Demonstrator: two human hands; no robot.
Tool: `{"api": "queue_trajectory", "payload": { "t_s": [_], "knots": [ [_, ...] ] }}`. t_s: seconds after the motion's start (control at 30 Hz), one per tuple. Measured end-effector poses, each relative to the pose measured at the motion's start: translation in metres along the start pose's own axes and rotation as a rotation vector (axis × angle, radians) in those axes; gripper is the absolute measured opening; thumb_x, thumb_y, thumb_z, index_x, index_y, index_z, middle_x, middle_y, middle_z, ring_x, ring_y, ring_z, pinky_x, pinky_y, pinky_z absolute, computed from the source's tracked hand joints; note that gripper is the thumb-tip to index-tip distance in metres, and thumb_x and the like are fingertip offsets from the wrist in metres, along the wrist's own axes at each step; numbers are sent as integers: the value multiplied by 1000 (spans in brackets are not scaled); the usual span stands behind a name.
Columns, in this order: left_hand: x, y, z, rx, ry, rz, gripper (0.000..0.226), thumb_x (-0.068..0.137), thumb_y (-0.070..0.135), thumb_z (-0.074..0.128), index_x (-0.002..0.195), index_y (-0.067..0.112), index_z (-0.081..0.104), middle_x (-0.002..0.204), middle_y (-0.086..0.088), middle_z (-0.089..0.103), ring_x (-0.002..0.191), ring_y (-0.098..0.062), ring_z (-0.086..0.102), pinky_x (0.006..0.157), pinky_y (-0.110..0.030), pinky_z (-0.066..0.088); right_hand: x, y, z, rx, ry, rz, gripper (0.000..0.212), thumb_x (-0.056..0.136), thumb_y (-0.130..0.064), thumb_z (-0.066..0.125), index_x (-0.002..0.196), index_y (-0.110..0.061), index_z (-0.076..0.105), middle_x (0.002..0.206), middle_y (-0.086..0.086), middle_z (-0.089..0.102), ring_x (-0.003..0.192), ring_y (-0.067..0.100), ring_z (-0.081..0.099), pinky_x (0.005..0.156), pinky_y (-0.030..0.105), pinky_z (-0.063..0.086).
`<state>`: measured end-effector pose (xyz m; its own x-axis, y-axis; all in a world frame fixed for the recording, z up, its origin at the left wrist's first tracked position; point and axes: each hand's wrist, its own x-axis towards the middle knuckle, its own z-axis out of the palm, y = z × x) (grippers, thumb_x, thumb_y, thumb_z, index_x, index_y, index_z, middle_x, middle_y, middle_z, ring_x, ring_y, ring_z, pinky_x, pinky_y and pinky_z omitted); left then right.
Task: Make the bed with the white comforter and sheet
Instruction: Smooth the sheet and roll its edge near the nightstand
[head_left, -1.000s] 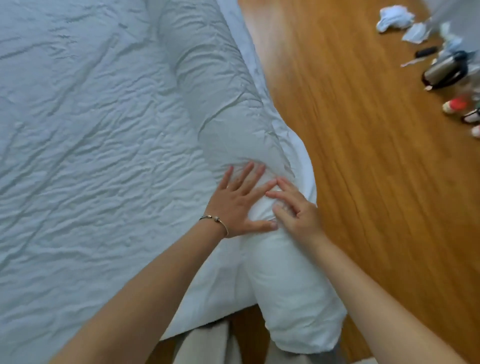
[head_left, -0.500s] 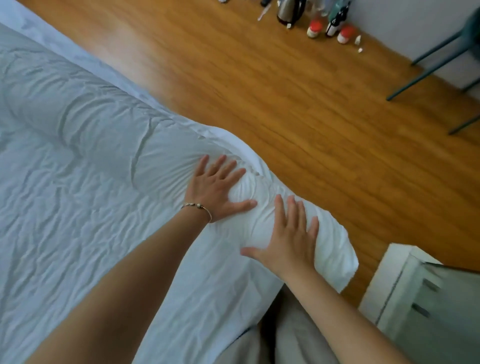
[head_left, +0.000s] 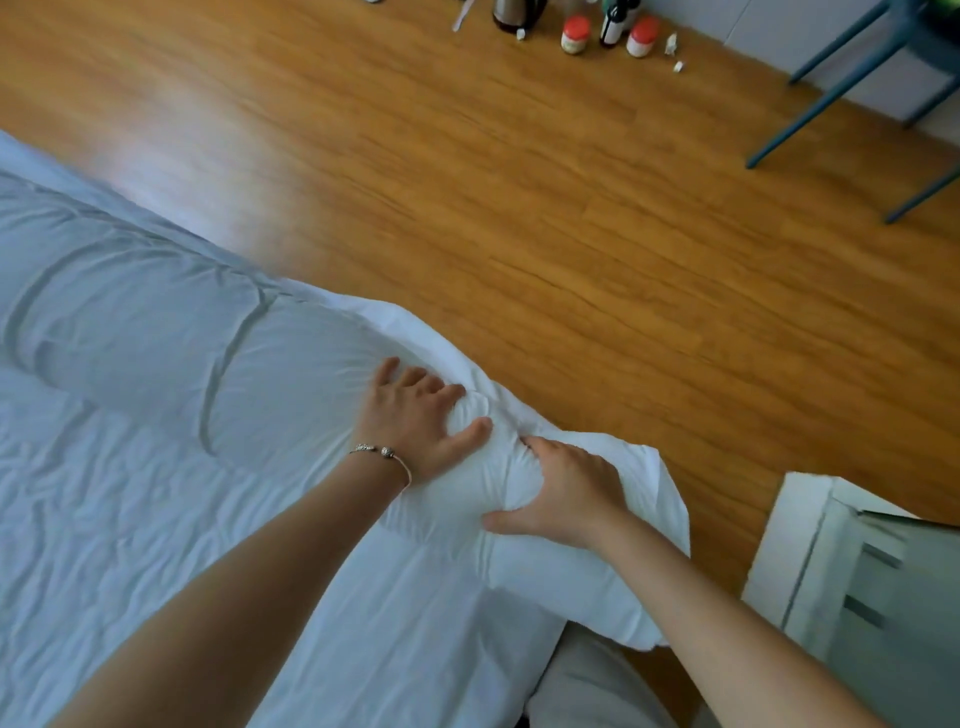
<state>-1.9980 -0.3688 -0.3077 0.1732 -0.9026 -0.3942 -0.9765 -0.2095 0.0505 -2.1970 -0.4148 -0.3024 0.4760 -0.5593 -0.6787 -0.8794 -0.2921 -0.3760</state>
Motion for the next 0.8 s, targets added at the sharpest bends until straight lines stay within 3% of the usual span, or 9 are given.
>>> {"api": "queue_trajectory", "payload": {
  "t_s": [0.1, 0.17, 0.23, 0.33, 0.47, 0.57, 0.63, 0.7, 0.8],
  "knots": [
    [10, 4, -4, -4, -47, 13, 71, 78, 64, 8, 115, 37, 62, 111, 8, 66, 112, -14, 54, 105, -40, 19, 30, 25, -27, 246, -198, -25, 87, 43, -86, 70, 115, -37, 65, 108, -19, 68, 102, 2, 61, 92, 29, 48],
    [18, 11, -5, -12, -108, 16, 72, 73, 59, 3, 107, 33, 61, 102, 5, 66, 101, -14, 58, 97, -36, 27, 60, 35, -38, 571, -264, 0, 52, 70, -72, 68, 86, -23, 75, 86, -2, 73, 79, 6, 64, 77, 26, 49],
    [31, 16, -5, -42, -135, 4, 70, 71, 58, 2, 102, 31, 59, 98, 3, 65, 95, -14, 58, 90, -33, 34, 102, 39, -32, 645, -187, 53, 39, 94, -44, 58, 78, -10, 70, 70, 2, 68, 60, 10, 59, 66, 29, 46],
    [53, 14, -4, -54, -193, 19, 58, 78, 59, 15, 101, 31, 59, 100, 3, 65, 95, -16, 57, 78, -33, 35, 164, 36, -1, 482, -128, 87, 19, 90, -40, 61, 92, -23, 68, 90, -7, 70, 83, 11, 65, 81, 35, 52],
    [74, 15, -4, -110, -260, 32, 28, 85, 56, 38, 86, 31, 50, 92, 4, 62, 88, -16, 54, 67, -31, 28, 222, 43, 38, 506, -276, 221, 48, 89, -49, 62, 127, -21, 57, 128, 1, 59, 109, 17, 57, 87, 29, 44],
    [80, 12, 7, -201, -198, 41, 43, 82, 60, 31, 114, 40, 53, 121, 14, 59, 112, -10, 51, 86, -29, 34, 247, 58, 58, 523, -354, 273, 84, 78, -58, 68, 147, -20, 38, 147, 2, 44, 129, 20, 48, 99, 31, 41],
    [81, 7, 10, -252, -145, 77, 63, 80, 62, 21, 142, 50, 27, 155, 19, 23, 142, -6, 21, 114, -32, 17, 259, 68, 70, 601, -386, 283, 115, 56, -72, 75, 150, -24, 31, 152, -1, 40, 133, 19, 44, 106, 38, 41],
    [85, 5, 12, -275, -126, 92, 69, 80, 63, 11, 147, 52, -1, 159, 18, -8, 147, -4, -4, 119, -35, 2, 276, 80, 85, 601, -380, 280, 141, 32, -86, 74, 151, -27, 27, 153, -2, 38, 136, 19, 41, 108, 41, 40],
    [104, 7, 18, -291, -80, 108, 66, 84, 59, 11, 145, 52, -14, 158, 18, -16, 146, -2, -9, 118, -30, 0, 292, 84, 87, 513, -420, 314, 125, 52, -79, 72, 153, -24, 24, 156, 2, 33, 140, 24, 36, 104, 36, 37]
  ]
}}
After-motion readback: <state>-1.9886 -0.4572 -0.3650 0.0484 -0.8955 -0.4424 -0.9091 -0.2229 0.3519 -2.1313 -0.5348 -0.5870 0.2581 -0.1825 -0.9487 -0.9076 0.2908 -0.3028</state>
